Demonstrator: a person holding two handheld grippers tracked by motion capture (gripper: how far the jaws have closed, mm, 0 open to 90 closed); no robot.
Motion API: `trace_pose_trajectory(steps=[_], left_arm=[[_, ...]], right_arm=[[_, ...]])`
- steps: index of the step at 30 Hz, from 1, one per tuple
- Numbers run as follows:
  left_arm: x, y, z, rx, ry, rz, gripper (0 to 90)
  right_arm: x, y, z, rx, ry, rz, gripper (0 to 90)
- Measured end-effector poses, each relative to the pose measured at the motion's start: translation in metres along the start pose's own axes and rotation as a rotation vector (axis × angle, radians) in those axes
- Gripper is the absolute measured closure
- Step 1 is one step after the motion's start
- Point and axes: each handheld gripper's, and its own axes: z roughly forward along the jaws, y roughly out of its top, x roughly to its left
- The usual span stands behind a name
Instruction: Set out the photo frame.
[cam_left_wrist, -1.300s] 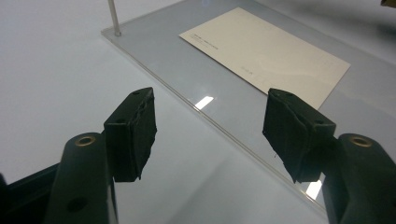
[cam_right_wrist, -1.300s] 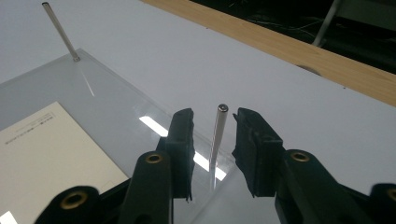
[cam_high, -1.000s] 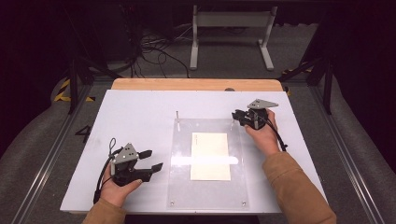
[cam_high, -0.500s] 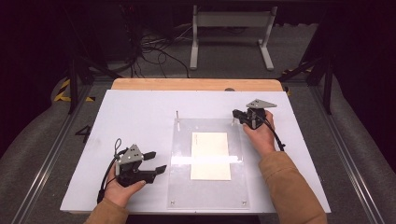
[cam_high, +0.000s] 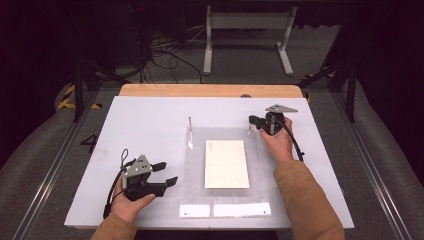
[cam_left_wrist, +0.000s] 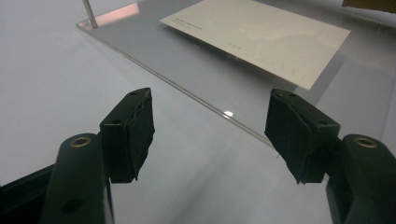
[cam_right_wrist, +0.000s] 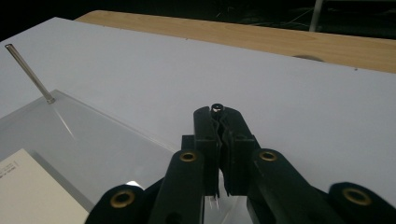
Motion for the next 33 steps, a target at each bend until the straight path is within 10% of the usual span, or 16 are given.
trace_pose_trajectory(steps=[33], left_arm=[[-0.039, 0.003, 0.017, -0.063, -0.006, 0.281, 12.8]], right_arm=[[-0.014, 0.004, 0.011, 0.002, 0.052, 0.152, 85.9]])
